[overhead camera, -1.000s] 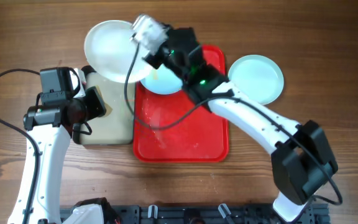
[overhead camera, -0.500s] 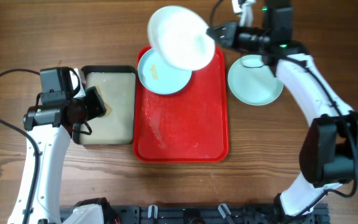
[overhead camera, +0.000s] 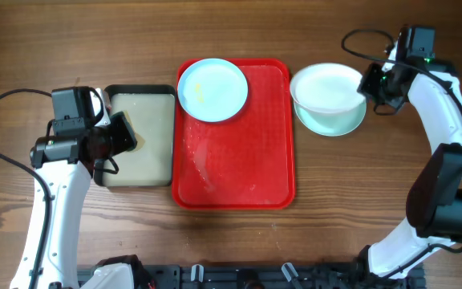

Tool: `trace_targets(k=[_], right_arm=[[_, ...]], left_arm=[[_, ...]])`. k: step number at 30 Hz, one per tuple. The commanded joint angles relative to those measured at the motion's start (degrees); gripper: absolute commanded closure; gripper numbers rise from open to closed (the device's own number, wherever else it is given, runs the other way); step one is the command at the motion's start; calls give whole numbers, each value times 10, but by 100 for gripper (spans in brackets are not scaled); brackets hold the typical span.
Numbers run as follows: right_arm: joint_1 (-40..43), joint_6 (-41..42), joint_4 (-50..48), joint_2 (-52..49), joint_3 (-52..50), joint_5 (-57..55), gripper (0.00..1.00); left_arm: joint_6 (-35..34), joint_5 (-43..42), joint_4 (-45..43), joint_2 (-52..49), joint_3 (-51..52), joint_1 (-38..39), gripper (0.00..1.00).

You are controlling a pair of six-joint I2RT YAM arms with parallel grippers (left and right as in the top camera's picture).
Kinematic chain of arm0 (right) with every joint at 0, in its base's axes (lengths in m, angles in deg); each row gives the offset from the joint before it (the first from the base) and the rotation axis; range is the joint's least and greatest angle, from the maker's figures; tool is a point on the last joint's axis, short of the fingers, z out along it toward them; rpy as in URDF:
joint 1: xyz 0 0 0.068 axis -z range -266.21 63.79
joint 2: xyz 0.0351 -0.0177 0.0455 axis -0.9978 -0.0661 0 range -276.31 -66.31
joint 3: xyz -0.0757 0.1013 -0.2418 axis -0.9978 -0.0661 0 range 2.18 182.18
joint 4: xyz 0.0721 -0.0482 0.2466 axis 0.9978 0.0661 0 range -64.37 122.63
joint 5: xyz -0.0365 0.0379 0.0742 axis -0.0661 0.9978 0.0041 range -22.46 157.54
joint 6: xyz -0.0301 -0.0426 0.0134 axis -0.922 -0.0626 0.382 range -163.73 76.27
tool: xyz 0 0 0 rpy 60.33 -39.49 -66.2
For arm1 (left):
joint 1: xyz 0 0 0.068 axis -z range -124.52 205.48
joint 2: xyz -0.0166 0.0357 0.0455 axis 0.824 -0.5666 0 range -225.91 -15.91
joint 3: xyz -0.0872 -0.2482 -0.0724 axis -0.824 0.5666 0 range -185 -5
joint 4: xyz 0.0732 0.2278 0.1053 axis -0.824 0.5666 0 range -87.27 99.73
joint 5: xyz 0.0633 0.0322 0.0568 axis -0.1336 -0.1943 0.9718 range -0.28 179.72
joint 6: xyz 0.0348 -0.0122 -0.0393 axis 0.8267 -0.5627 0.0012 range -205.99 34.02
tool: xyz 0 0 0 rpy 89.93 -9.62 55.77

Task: Clean dirty plates on tray and stack at the side
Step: 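Lower the white plate onto the pale blue plate right of tray, then grasp the stained pale blue plate's rim with the right gripper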

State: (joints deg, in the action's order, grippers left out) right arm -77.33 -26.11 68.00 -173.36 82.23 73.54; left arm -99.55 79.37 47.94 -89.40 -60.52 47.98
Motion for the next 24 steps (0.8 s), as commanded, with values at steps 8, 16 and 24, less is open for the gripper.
trace_targets(k=[8,16,24], right_arm=[[-8,-10,-9,5,-69,-60,94],[-20,-11,-47,5,-83,131,9],[-164,8,-149,5,-83,208,11]], left_arm=[[8,3,-2,2,2,-1,94],[8,3,-2,2,2,-1,94],[8,3,-2,2,2,-1,94]])
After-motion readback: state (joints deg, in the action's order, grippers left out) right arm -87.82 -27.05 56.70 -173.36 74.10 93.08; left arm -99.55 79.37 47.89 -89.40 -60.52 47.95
